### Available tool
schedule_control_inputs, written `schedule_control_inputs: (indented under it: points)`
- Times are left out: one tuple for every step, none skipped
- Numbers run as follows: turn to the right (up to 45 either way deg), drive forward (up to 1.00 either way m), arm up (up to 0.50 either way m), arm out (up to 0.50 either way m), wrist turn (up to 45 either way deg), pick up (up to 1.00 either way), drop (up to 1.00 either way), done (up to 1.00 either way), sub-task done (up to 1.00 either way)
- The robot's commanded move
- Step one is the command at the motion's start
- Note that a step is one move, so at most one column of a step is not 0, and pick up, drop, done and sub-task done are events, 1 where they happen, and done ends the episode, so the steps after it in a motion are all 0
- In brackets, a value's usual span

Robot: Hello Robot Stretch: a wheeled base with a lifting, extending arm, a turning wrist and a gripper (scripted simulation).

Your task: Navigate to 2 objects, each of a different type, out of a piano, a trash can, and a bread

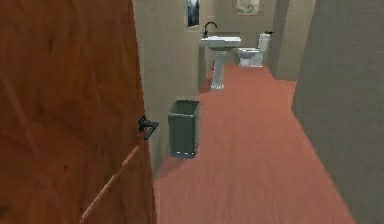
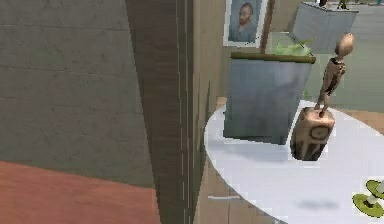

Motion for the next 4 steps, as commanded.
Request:
schedule_control_inputs:
  points:
    - [9.0,0.0,0.0,0.0,0.0,0.0,0.0,0.0,0.0]
    - [0.0,1.0,0.0,0.0,0.0,0.0,0.0,0.0,0.0]
    - [21.0,0.0,0.0,0.0,0.0,0.0,0.0,0.0,0.0]
    - [0.0,0.15,0.0,0.0,0.0,0.0,0.0,0.0,0.0]
